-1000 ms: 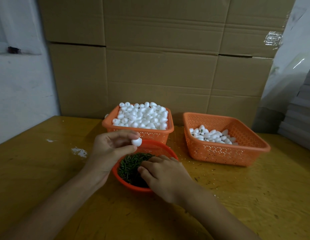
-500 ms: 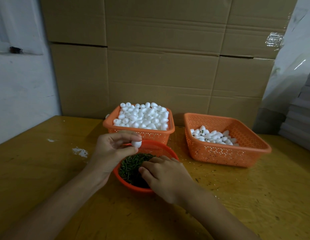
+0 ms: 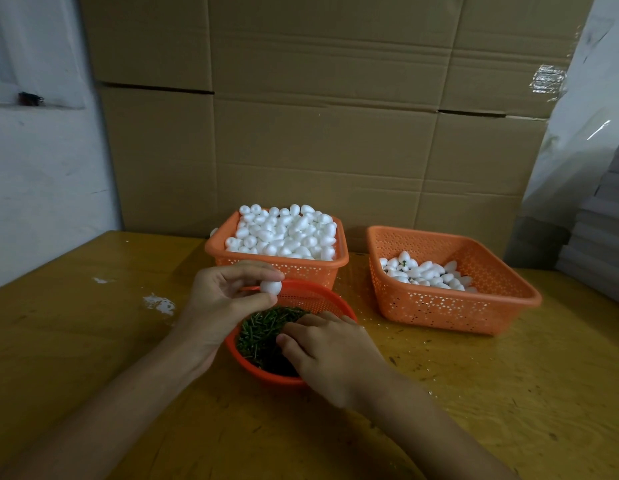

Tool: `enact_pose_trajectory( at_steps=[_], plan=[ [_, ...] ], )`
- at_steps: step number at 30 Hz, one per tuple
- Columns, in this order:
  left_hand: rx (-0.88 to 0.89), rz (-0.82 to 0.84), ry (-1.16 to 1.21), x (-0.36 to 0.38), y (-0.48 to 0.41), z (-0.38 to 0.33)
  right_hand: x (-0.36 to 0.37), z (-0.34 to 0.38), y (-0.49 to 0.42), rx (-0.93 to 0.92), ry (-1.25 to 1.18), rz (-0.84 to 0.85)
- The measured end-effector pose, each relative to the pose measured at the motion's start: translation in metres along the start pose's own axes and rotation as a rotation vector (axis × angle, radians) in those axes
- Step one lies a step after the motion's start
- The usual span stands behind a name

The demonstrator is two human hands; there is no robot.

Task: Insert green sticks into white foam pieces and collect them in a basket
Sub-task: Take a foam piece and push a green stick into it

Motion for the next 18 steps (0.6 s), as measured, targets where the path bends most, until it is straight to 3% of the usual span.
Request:
enact_pose_trajectory(
  at_steps=[18],
  plan=[
    [-0.041, -0.073, 0.045, -0.0058, 0.0000, 0.0065, -0.0004, 0.0001, -0.0023, -0.021, -0.019, 0.000]
  ],
)
Point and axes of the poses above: each hand's wrist, its own y-axis away from the middle knuckle, its own x-axis out of the palm, z = x × y, the point moved 9 cm from there along -y, towards the middle knuckle, and after that the axes turned 13 degrees about x, right-handed, at the moved point
